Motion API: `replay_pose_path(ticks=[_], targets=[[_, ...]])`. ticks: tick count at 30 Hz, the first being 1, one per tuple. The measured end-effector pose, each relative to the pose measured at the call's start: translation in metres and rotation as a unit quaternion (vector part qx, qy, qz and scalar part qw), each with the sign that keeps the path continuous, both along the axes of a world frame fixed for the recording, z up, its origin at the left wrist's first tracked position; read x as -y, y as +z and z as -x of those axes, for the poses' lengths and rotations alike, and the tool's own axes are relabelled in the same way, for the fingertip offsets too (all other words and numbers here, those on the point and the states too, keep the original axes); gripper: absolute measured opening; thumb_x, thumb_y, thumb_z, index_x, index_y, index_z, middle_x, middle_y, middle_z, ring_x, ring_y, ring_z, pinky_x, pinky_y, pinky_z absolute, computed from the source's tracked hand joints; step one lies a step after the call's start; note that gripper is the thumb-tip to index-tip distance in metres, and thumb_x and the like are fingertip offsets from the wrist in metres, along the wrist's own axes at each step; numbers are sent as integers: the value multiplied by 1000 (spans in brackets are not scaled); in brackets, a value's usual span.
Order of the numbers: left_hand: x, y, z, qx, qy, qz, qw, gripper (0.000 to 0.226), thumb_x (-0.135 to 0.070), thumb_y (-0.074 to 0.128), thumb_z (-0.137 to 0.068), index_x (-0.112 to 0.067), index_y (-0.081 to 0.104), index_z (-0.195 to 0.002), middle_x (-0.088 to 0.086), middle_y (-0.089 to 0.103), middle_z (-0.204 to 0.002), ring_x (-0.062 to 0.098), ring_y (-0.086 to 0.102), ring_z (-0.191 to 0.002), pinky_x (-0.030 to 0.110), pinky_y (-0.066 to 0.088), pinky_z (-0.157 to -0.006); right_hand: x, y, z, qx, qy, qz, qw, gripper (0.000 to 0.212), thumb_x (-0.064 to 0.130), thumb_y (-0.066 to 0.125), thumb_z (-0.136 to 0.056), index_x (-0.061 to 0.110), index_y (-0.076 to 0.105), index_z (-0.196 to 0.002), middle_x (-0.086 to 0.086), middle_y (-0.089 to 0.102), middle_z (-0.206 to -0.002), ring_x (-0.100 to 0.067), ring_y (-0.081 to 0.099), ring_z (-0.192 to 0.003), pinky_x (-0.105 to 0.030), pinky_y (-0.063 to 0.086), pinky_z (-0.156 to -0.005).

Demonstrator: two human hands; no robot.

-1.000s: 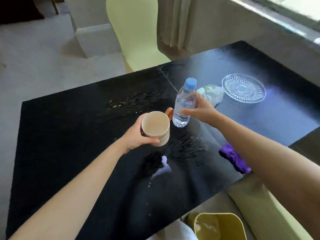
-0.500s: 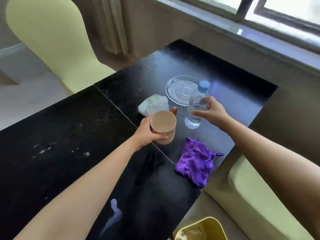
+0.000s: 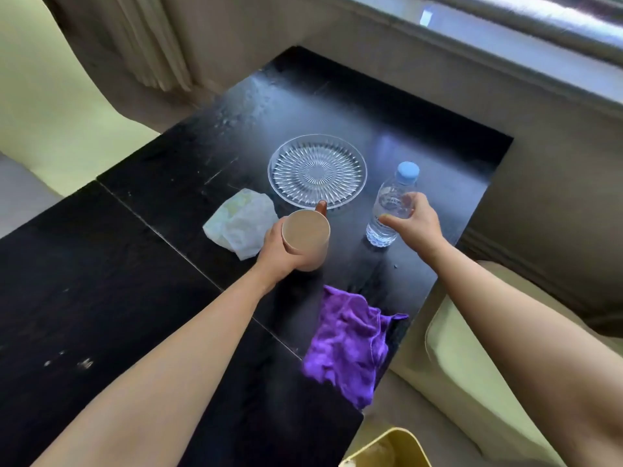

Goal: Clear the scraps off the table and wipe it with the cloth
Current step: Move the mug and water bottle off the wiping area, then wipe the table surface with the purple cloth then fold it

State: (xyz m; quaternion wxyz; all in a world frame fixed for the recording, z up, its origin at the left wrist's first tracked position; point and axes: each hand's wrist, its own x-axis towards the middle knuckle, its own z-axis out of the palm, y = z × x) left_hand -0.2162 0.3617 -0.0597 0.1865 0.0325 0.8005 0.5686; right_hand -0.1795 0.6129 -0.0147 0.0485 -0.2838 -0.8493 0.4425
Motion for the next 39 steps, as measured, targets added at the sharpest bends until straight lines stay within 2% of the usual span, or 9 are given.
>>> replay_pose_path(ticks=[4,10,14,18,22,27,30,33,39], targets=[[-7,-11,11,2,-8,14,1000,94,-6,88,-52,-19,42,-132,6,46,-132,18,46,-120,33,39,-104,-6,-10,7,-6,-12,7,1000,56,25,76,-74,13,49,-122,6,51,-107,-10,47,-97,-22,34,-82],[-13,-22,16,12,-2,-29,999,91,-2,86,-52,-24,40,-127,-1,50,-126,11,48,-115,33,39,-106,-2,-19,16,-23,-5,16,1000,55,25,74,-77,11,47,-122,-3,59,-122,-17,53,-107,-22,36,-85],[-15,-28,21,28,3,9,1000,115,-7,87,-58,-20,16,-148,5,34,-148,18,35,-135,40,28,-116,0,-20,16,-20,-5,21,1000,56,26,74,-78,10,45,-124,-4,59,-124,-20,54,-113,-23,38,-87],[-11,-29,11,48,18,38,998,118,-10,86,-61,-19,9,-150,9,33,-149,22,38,-135,44,32,-113,3,-28,9,42,-27,16,999,62,24,73,-78,6,42,-128,-8,55,-125,-26,52,-119,-22,37,-84],[-2,-33,-34,60,92,169,979,72,-14,73,-73,-10,38,-136,15,50,-129,19,54,-101,27,42,-92,22,-49,-20,144,-17,-55,988,39,19,60,-85,1,55,-118,-19,59,-125,-33,54,-117,-36,42,-95],[-4,-40,-97,130,14,240,962,54,-18,67,-76,-9,48,-125,12,56,-120,26,57,-109,30,42,-90,77,-66,-63,169,255,-65,950,36,33,64,-84,12,62,-113,-10,64,-115,-25,58,-107,-31,45,-93],[-9,-41,-115,151,-32,249,956,58,-20,69,-73,-10,45,-125,10,57,-119,28,59,-106,31,47,-85,88,-67,-66,227,310,-110,916,52,28,69,-80,14,51,-126,-11,53,-125,-28,51,-117,-38,44,-100],[-10,-40,-127,182,-85,257,945,56,-24,72,-72,-10,47,-121,8,62,-114,26,60,-104,30,45,-80,90,-61,-65,273,277,-98,916,45,21,67,-80,9,54,-122,-13,58,-124,-29,55,-113,-34,46,-92],[1,-18,-147,174,-112,148,967,11,-22,61,-75,-13,58,-80,-2,57,-73,16,51,-69,30,41,-64,86,-30,-77,223,319,-63,919,28,22,64,-84,7,62,-107,-10,63,-101,-22,56,-93,-26,39,-76]])
